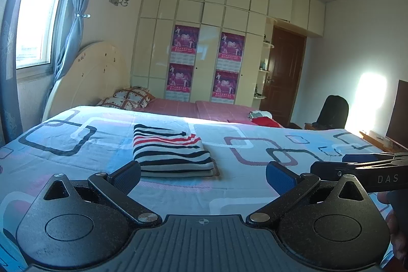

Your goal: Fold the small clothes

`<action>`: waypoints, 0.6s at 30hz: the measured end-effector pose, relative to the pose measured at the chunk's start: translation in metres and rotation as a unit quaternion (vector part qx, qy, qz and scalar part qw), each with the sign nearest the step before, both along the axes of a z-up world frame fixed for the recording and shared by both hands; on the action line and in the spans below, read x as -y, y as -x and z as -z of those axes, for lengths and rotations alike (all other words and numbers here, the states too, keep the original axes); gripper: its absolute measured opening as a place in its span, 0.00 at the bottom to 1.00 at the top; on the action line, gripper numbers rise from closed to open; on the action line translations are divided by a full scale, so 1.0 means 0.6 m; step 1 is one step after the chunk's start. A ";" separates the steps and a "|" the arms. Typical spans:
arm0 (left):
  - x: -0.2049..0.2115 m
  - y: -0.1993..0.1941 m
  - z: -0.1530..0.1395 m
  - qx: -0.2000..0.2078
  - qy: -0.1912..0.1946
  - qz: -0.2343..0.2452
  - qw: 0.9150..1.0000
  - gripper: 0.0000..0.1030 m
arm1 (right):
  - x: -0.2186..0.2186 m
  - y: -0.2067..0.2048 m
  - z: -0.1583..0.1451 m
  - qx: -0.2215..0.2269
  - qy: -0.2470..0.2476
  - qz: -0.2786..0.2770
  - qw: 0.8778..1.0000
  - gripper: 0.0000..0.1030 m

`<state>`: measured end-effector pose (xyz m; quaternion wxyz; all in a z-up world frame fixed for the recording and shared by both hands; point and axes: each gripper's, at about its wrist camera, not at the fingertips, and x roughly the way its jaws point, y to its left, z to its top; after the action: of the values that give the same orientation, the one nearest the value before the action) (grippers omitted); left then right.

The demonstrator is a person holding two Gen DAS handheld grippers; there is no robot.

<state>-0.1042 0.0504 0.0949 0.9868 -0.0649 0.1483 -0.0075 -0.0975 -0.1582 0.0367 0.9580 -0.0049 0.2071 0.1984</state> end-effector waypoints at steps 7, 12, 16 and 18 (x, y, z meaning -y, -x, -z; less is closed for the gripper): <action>-0.003 0.000 -0.002 -0.001 -0.002 -0.003 1.000 1.00 | -0.002 -0.003 -0.003 0.000 -0.001 -0.005 1.000 0.99; 0.000 0.001 -0.002 -0.001 -0.002 -0.003 1.000 1.00 | 0.000 -0.003 -0.004 0.000 -0.001 -0.007 1.000 0.99; 0.001 0.000 -0.003 -0.001 -0.002 -0.004 1.000 1.00 | 0.002 -0.005 -0.005 0.000 -0.002 -0.007 1.000 0.99; 0.001 0.000 -0.003 -0.001 -0.002 -0.004 1.000 1.00 | 0.001 -0.005 -0.004 0.001 -0.002 -0.008 1.000 0.99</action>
<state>-0.1043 0.0498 0.0966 0.9868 -0.0635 0.1492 -0.0028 -0.0944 -0.1589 0.0394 0.9565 -0.0049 0.2062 0.2065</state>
